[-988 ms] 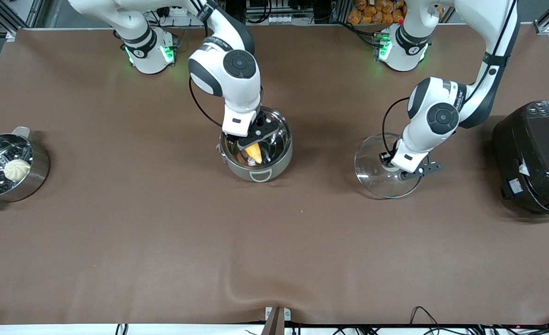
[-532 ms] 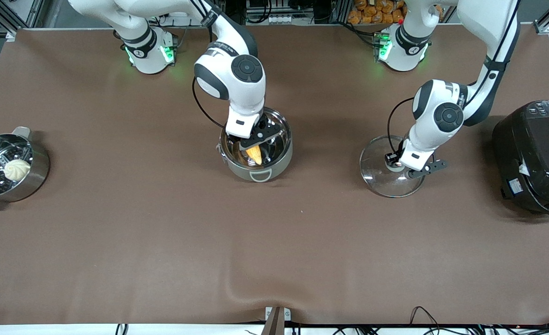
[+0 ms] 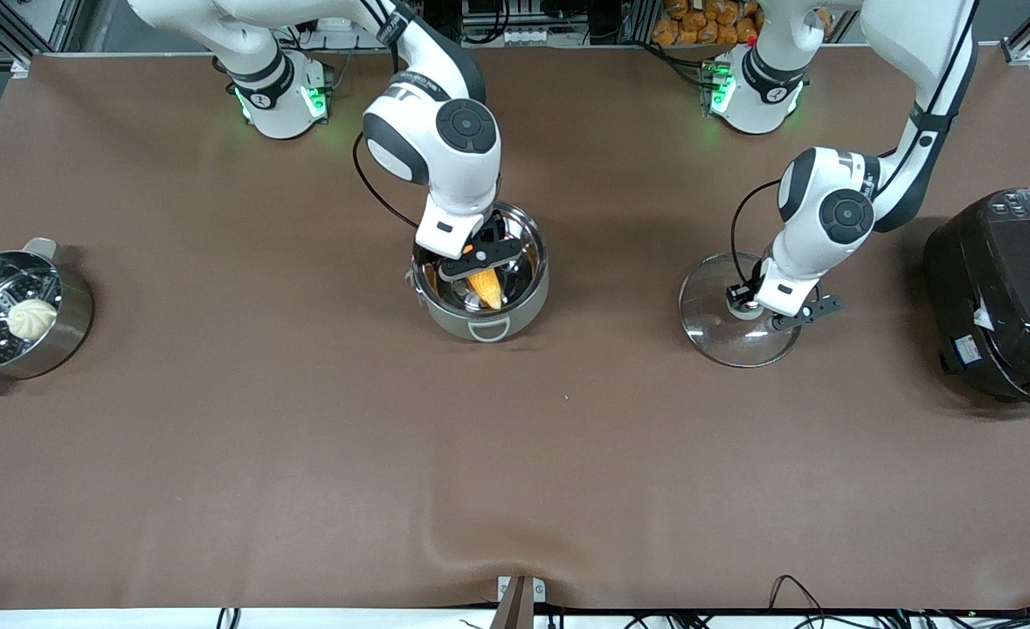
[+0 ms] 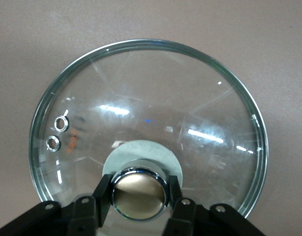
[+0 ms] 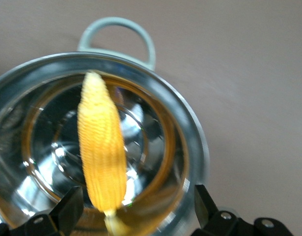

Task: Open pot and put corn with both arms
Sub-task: 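Lower the corn into the pot and open the right gripper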

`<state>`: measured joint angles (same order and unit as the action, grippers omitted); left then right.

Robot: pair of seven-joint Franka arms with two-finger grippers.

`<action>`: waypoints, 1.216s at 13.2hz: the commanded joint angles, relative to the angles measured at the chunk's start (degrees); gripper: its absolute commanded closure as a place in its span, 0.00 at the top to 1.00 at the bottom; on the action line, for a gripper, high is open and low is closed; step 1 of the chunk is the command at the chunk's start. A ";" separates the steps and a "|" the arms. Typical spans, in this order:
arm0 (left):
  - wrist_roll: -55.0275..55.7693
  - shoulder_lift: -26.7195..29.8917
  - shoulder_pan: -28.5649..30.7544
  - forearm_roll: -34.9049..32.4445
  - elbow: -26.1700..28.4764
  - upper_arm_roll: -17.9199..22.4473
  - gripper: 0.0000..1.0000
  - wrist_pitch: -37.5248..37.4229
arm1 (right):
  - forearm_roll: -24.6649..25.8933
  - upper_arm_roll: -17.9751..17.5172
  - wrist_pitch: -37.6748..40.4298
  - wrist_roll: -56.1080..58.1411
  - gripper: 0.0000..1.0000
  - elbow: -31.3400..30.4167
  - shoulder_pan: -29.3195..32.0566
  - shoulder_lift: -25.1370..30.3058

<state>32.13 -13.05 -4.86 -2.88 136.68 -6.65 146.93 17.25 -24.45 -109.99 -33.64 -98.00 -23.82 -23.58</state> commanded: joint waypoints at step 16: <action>-0.93 -0.05 0.38 -0.02 -20.65 -1.09 1.00 -12.53 | -14.78 3.96 20.24 25.44 1.00 9.76 32.17 15.74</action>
<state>32.13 -11.26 -4.45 -2.88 119.71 -7.51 137.09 6.27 -21.93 -90.39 -13.36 -86.64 5.66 -11.72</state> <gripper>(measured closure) 0.000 0.000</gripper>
